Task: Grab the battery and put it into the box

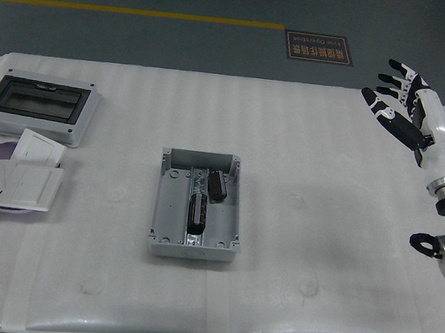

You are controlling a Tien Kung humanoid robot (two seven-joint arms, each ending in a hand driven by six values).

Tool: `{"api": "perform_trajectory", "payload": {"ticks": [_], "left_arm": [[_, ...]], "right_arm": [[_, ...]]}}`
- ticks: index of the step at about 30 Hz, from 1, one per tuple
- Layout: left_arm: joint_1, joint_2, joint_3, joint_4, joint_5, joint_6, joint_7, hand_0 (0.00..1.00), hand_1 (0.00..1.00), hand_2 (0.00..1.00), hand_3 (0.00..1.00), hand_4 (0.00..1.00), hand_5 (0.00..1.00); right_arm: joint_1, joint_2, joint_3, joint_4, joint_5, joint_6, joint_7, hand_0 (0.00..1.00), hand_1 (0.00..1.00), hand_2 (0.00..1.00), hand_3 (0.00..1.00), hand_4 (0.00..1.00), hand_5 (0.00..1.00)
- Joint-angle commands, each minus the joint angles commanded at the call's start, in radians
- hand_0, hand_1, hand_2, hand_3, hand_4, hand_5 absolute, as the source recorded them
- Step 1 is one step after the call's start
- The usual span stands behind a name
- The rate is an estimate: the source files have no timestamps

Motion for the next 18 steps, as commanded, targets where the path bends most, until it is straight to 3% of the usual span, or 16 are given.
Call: {"api": "perform_trajectory", "payload": {"ticks": [18], "left_arm": [[-0.021, 0.016, -0.006, 0.000, 0.105, 0.001, -0.037, 0.651, 0.608, 0.524, 0.583, 0.477, 0.009]], "right_arm": [[-0.048, 0.012, 0.050, -0.030, 0.070, 0.010, 0.011, 0.852, 0.699, 0.769, 0.843, 0.908, 0.562]]}}
